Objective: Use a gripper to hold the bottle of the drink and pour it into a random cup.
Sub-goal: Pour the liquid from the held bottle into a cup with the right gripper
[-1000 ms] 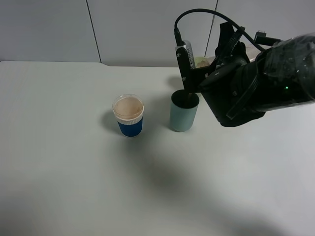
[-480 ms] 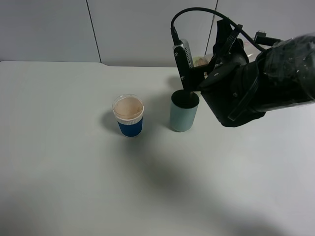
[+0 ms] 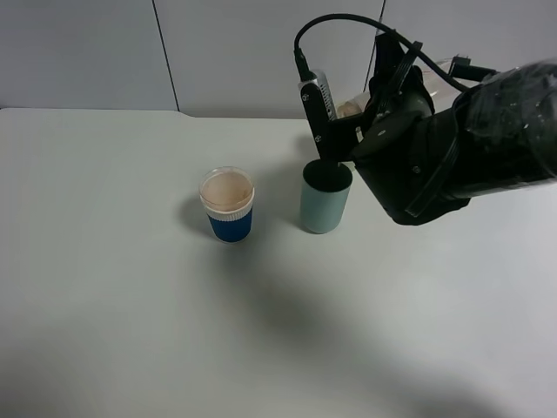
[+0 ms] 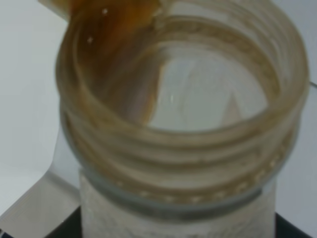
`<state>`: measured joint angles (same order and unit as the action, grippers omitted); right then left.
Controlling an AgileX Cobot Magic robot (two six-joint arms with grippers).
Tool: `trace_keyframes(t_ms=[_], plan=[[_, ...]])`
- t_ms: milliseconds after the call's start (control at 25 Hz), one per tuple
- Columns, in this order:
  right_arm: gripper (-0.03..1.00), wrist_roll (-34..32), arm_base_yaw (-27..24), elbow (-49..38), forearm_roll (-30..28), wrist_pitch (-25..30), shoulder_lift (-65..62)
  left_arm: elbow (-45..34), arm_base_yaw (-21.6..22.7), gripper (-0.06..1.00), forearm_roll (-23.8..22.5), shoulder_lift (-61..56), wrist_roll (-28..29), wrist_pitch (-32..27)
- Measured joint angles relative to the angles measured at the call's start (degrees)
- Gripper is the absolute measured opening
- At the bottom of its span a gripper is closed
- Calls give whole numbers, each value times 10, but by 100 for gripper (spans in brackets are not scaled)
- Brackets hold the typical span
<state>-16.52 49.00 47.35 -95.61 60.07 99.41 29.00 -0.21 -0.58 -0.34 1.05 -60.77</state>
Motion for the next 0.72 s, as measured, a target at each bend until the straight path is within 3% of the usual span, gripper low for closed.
trace_keyframes(t_ms=[720], plan=[[38,0,0,0,-24,-28,0,0,0,93,0,0,0,0]])
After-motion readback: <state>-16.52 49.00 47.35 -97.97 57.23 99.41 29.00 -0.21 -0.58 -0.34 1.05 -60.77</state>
